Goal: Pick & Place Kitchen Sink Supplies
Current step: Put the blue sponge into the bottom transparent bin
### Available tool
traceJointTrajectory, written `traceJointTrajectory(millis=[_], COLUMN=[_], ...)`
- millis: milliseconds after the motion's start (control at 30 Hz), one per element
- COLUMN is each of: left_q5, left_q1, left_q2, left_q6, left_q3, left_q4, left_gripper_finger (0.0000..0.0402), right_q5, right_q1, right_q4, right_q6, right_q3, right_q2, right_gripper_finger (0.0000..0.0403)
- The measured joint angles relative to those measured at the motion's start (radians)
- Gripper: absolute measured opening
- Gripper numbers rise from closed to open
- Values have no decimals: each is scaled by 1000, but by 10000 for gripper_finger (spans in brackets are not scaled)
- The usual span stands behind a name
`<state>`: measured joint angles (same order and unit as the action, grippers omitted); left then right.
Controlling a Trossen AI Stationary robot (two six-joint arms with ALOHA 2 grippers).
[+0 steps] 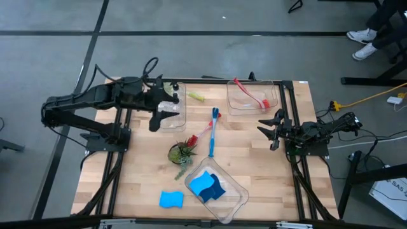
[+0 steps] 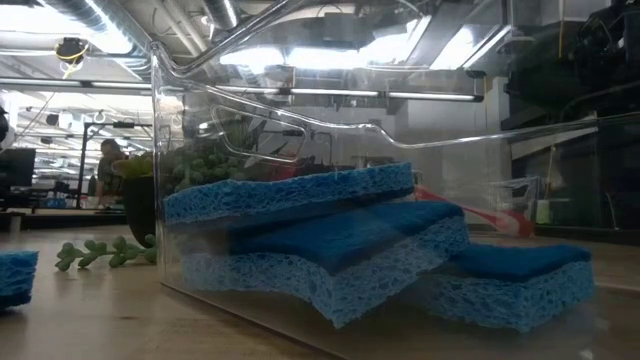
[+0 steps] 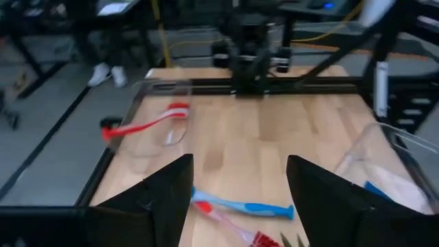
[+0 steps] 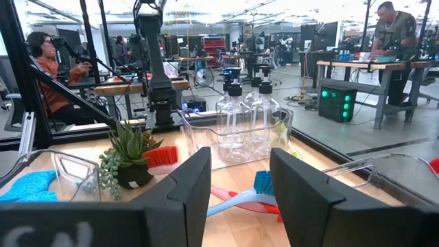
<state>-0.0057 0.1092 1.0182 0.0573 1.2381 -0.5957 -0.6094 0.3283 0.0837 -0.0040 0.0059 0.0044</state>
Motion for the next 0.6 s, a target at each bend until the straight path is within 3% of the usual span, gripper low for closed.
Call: traceJointTrajectory(millis=[367,600], left_q5=[-4,-75], left_q1=[-169,-290], left_q2=[0,13], left_q6=[55,34], left_q3=[0,0], left_q4=[11,78], left_gripper_finger=[229,229], right_q5=[0,0], right_q1=[0,0], right_q4=[0,0], right_q6=[-1,-2], right_q3=[0,0], right_q2=[0,0], right_gripper_finger=[149,149])
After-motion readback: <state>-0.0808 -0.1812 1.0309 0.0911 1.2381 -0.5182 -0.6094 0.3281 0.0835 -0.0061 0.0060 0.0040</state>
